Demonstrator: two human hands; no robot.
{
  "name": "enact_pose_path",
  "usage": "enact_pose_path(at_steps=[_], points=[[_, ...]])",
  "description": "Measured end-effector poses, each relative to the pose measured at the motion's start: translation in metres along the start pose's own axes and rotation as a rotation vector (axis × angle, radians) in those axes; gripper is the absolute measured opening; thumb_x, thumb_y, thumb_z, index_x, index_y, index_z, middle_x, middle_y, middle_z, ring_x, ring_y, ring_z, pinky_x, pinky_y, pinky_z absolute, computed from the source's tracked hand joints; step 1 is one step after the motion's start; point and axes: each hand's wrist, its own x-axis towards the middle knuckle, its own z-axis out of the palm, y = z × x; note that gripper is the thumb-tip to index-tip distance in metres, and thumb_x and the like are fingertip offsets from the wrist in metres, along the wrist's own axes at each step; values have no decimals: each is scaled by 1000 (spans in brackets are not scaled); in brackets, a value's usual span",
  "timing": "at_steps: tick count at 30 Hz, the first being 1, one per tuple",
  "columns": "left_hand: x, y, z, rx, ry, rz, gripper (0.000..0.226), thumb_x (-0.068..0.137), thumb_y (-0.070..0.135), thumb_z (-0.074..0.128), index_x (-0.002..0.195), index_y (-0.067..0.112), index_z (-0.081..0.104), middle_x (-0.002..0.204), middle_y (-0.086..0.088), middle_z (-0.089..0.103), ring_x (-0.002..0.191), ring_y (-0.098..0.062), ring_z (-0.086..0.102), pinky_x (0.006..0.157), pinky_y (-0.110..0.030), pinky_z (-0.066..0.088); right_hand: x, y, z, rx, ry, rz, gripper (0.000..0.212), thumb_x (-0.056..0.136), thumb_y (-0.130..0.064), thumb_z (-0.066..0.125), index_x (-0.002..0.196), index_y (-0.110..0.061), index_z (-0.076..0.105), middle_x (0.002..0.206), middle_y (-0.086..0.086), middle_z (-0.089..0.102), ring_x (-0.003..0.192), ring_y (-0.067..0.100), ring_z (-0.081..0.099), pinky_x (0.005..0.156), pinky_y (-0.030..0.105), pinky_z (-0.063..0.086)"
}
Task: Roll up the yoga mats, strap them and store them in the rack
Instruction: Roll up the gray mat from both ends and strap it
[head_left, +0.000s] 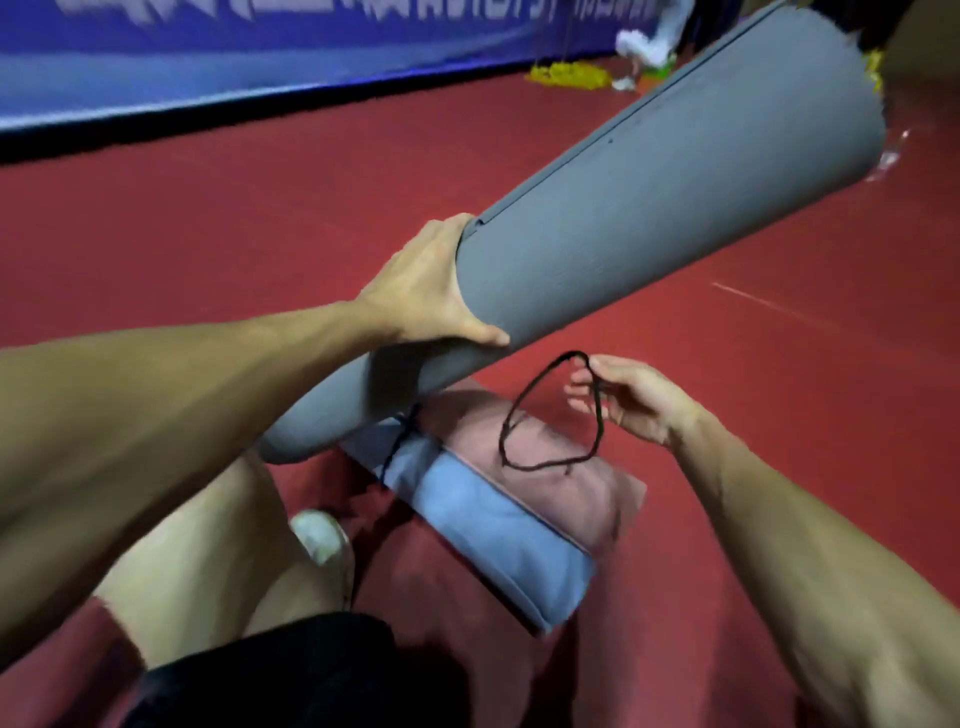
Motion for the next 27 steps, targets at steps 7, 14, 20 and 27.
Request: enact_pose_path(at_steps=[7,14,20,27], points=[[-7,-58,-112,-8,266,-132,119,36,66,80,138,24,35,129,-1,51,116,-17,48,100,-33,39,64,-100,174,186,-295,-228,27,81,-10,39,82,-13,67,89,9,69,90,28,66,84,48,52],[-72,-120,-219,-26,563,-364,108,43,47,93,134,18,43,127,4,54,114,-12,51,95,-24,39,81,-137,349,128,-414,-303,25,94,-25,37,82,-23,58,84,0,64,79,21,61,74,34,43],[-161,-160,-272,-97,751,-596,106,42,34,96,131,18,42,117,9,55,105,-10,52,90,-24,40,59,-116,487,-64,-595,-260,39,100,-48,35,91,-19,60,90,3,62,87,24,60,88,42,47],[-242,-232,-275,-266,663,-739,150,33,13,96,150,31,5,137,6,45,124,-16,47,102,-32,43,83,-36,566,-323,-665,-155,46,99,-49,41,120,-13,60,99,1,67,90,24,64,92,47,48]])
